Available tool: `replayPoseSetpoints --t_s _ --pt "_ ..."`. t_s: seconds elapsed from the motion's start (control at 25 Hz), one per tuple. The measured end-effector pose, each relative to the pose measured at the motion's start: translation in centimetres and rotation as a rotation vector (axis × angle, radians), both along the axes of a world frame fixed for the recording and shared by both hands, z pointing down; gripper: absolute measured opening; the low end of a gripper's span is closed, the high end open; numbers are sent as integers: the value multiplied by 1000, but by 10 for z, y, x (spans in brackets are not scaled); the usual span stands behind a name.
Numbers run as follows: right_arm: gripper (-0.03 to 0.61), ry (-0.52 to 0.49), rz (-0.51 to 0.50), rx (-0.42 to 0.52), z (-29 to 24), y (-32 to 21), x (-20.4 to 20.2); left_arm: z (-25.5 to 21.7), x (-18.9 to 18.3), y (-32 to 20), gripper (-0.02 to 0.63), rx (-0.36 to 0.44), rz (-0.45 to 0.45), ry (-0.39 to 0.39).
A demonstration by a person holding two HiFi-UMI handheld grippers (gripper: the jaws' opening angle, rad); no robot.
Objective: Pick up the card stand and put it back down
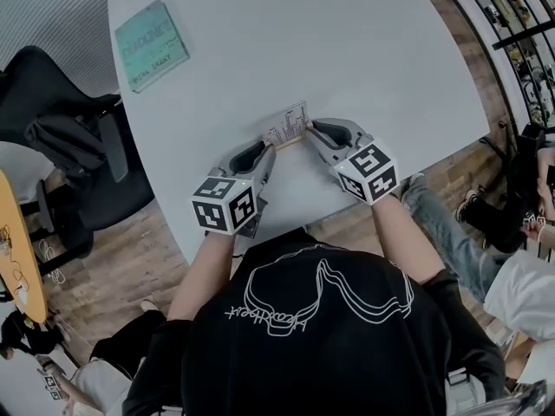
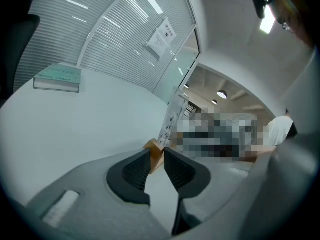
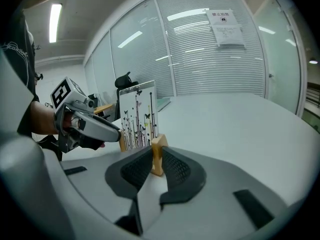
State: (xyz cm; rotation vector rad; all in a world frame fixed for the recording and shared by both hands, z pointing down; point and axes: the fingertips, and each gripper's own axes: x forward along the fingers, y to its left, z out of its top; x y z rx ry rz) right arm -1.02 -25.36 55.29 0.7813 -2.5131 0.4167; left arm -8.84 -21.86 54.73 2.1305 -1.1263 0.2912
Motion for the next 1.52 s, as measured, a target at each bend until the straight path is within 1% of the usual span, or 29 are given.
replayPoseSetpoints --t_s 0.32,0.48,0.64,0.76,0.88,1.0,1.16,1.28,1.52 --pt "66 -36 -10 43 -38 18 -2 -37 -3 15 92 46 -5 -32" --pt "67 -94 7 25 -57 40 3 -60 -1 33 92 87 -19 -46" --pt "67 -107 4 36 -78 58 5 -83 0 48 92 116 -21 -53" --pt "69 -113 -10 36 -94 70 8 -98 3 59 92 126 -41 -49" --pt "71 -125 -18 25 -108 86 14 -113 8 73 91 139 -55 -42" --pt "71 -144 -12 21 -122 101 20 -128 14 88 91 164 -50 -45" --pt "71 -145 -23 42 -137 121 25 -142 19 108 91 176 -38 -47" --pt "71 -162 -21 29 -146 136 29 -151 23 123 91 183 -32 -56" --pt "71 -164 -40 44 -152 167 35 -158 29 155 89 190 -37 -59"
